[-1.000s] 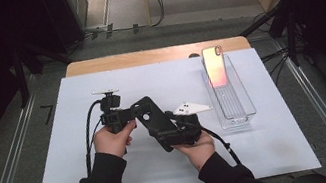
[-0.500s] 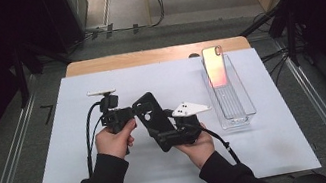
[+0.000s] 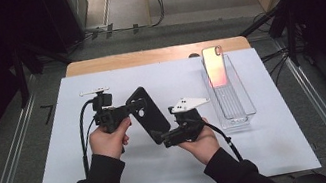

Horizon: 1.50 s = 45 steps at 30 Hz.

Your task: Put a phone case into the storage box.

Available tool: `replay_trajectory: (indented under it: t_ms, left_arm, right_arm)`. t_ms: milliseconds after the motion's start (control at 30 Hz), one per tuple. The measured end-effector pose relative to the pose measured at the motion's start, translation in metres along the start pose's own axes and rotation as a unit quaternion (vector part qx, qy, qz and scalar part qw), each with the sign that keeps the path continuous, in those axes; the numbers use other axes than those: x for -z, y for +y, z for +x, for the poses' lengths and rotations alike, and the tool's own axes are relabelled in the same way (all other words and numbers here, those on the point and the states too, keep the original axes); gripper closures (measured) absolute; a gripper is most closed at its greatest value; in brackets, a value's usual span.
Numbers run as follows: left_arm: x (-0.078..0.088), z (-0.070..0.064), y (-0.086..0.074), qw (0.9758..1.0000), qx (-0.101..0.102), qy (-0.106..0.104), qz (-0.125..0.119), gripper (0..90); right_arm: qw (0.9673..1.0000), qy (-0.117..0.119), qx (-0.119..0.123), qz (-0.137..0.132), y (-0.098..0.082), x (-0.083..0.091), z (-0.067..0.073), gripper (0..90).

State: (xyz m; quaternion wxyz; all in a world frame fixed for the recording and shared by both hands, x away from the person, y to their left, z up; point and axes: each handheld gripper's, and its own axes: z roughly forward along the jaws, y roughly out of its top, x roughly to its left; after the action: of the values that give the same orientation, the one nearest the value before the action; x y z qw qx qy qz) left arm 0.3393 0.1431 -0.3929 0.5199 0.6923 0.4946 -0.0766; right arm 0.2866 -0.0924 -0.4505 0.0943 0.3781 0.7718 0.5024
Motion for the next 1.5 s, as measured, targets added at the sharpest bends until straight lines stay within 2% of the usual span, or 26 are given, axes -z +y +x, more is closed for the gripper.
replay_trajectory:
  t_ms: [100, 200, 300, 400, 467, 533, 567, 700, 833, 900, 1100, 1233, 1333, 1433, 1500]
  left_arm:
    - [0.001, 0.0, -0.001, 0.9996, -0.022, 0.014, -0.008, 84.4]
    - [0.0, -0.002, -0.002, 0.9982, -0.05, 0.026, -0.018, 84.3]
    - [-0.002, -0.005, -0.005, 0.9955, -0.08, 0.046, -0.022, 84.3]
    - [-0.005, -0.008, -0.008, 0.9928, -0.104, 0.056, -0.023, 84.3]
    - [-0.007, -0.011, -0.011, 0.9911, -0.119, 0.055, -0.025, 84.3]
    - [-0.009, -0.013, -0.013, 0.989, -0.141, 0.039, -0.022, 84.3]
    - [-0.01, -0.015, -0.015, 0.9874, -0.152, 0.038, -0.021, 84.3]
    - [-0.017, -0.018, -0.019, 0.984, -0.174, 0.038, -0.007, 84.3]
    - [-0.021, -0.021, -0.022, 0.9837, -0.178, 0.024, 0.007, 84.2]
    - [-0.023, -0.023, -0.023, 0.9845, -0.174, 0.017, 0.011, 84.3]
    - [-0.027, -0.03, -0.028, 0.9835, -0.179, 0.003, 0.023, 84.2]
    - [-0.03, -0.035, -0.03, 0.9837, -0.178, -0.002, 0.03, 84.2]
    - [-0.031, -0.038, -0.031, 0.9836, -0.177, -0.007, 0.032, 84.2]
    - [-0.032, -0.039, -0.032, 0.9835, -0.177, -0.008, 0.037, 84.1]
    - [-0.032, -0.04, -0.033, 0.9837, -0.176, -0.008, 0.037, 84.0]
  right_arm:
    - [1.0, -0.001, 0.005, 0.002, 0.0, 0.001, -0.001, 0.0]
    - [0.9999, -0.002, 0.011, 0.009, -0.001, -0.001, -0.003, 0.0]
    - [0.9998, -0.003, 0.013, 0.015, -0.002, -0.002, -0.003, 0.0]
    - [0.9997, -0.003, 0.018, 0.016, -0.002, -0.003, -0.003, 0.0]
    - [0.9997, -0.001, 0.02, 0.013, -0.003, -0.003, -0.002, 0.0]
    - [0.9997, 0.002, 0.023, 0.009, -0.002, -0.003, -0.002, 0.0]
    - [0.9997, 0.004, 0.022, 0.004, -0.002, -0.003, -0.002, 0.0]
    - [0.9997, 0.007, 0.022, -0.002, -0.001, -0.001, -0.003, 0.0]
    - [0.9997, 0.007, 0.024, -0.007, 0.001, 0.0, -0.004, 0.0]
    - [0.9996, 0.008, 0.025, -0.01, 0.002, 0.001, -0.005, 0.0]
    - [0.9995, 0.004, 0.028, -0.013, 0.005, 0.003, -0.006, 0.0]
    - [0.9996, 0.002, 0.025, -0.011, 0.006, 0.003, -0.005, 0.0]
    - [0.9997, -0.012, 0.021, -0.011, 0.007, 0.001, -0.002, 0.0]
    - [0.9998, -0.012, 0.017, -0.007, 0.007, 0.0, -0.002, 0.0]
    - [0.9997, -0.016, 0.014, -0.009, 0.006, 0.001, -0.002, 7.4]
